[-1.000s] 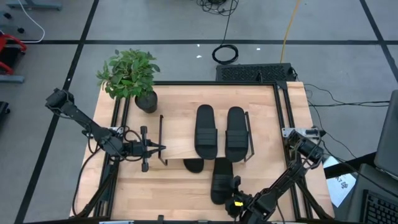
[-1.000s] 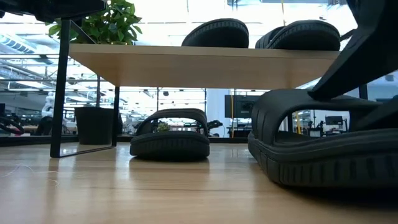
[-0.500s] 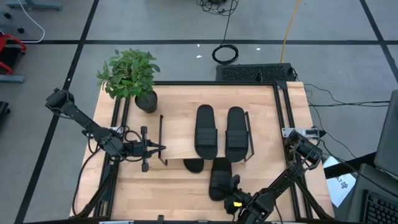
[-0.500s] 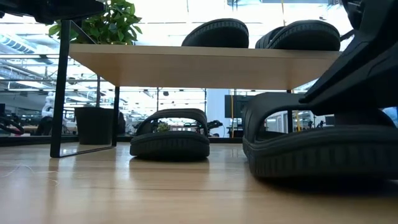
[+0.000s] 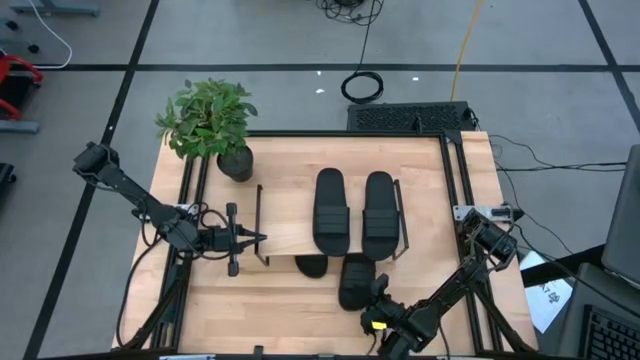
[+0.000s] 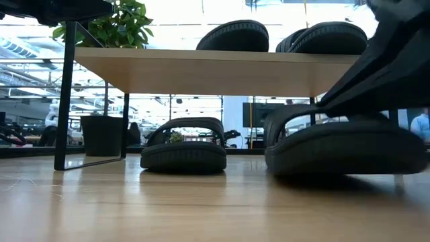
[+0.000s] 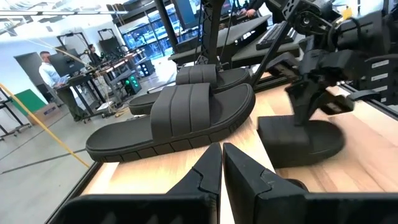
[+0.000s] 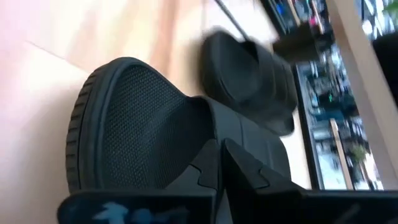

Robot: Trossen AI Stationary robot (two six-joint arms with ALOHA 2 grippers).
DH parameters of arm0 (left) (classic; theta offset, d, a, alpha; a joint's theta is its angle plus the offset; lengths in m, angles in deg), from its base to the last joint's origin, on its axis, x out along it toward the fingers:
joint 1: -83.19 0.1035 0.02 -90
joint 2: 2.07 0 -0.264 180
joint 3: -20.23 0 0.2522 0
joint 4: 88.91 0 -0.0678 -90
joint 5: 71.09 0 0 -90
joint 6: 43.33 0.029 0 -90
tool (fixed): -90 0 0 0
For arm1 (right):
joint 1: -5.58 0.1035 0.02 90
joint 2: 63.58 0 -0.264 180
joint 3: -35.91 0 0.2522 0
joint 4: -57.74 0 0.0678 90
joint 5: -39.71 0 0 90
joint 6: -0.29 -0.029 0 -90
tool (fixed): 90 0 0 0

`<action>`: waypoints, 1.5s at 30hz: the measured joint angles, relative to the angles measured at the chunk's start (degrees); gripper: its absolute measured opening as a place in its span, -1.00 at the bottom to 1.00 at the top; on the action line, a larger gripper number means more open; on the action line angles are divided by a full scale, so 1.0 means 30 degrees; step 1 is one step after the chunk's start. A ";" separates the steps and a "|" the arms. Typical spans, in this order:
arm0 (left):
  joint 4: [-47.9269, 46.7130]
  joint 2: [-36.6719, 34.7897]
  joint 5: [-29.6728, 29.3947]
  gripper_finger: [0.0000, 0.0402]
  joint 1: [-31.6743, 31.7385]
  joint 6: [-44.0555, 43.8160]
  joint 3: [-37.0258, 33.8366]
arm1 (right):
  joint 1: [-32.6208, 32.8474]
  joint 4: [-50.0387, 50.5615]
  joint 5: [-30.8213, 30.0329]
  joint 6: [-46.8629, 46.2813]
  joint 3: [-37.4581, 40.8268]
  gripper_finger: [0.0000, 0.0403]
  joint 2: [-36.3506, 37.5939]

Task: Pick and place slides into the shelf
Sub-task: Put the black slipper under the shelf

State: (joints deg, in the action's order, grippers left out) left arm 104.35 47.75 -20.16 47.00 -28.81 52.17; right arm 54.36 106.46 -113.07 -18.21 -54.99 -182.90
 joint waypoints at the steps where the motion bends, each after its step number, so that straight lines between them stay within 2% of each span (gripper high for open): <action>1: 0.0000 -0.0002 0.0000 -0.89 0.0000 -0.0002 -0.0007 | -0.0138 0.0561 0.0051 -0.0564 0.0000 -1.00 0.0000; 6: -0.0007 -0.0005 0.0000 -0.89 0.0000 -0.0011 -0.0007 | -0.0675 0.2727 0.0480 -0.2835 0.0000 -1.00 0.0015; 12: -0.0096 -0.0005 0.0000 -0.89 0.0000 -0.0005 0.0000 | -0.1276 0.4775 0.2265 -0.5577 0.0000 -1.00 0.0044; 20: -0.0128 -0.0002 0.0007 -0.89 0.0000 -0.0002 -0.0007 | -0.0590 0.5876 0.2989 -0.7889 0.0012 -0.99 0.0504; 24: -0.0220 -0.0002 0.0007 -0.89 0.0021 0.0015 -0.0007 | -0.0223 0.4623 0.2896 -0.6843 0.0015 -0.91 0.1162; 31: -0.0249 -0.0005 0.0015 -0.89 0.0036 -0.0071 -0.0007 | 0.0096 -0.0076 0.3061 -0.2954 0.0015 -0.77 0.2015; 36: -0.0326 -0.0005 0.0036 -0.89 0.0036 -0.0119 -0.0007 | 0.0181 -0.1923 0.3095 -0.0782 0.0015 -0.73 0.2025; 42: -0.0623 -0.0004 0.0036 -0.89 0.0036 -0.0377 -0.0007 | 0.0145 -0.3746 0.5418 0.1532 0.0007 -0.75 0.2025; 45: -0.0634 -0.0005 0.0036 -0.89 0.0036 -0.0377 -0.0007 | 0.0093 -0.4494 0.6877 0.1423 0.0000 -0.80 0.2025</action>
State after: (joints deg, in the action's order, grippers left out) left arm 102.45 47.73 -20.05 47.11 -29.94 52.15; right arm 54.64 92.98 -92.44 -13.94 -54.99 -176.83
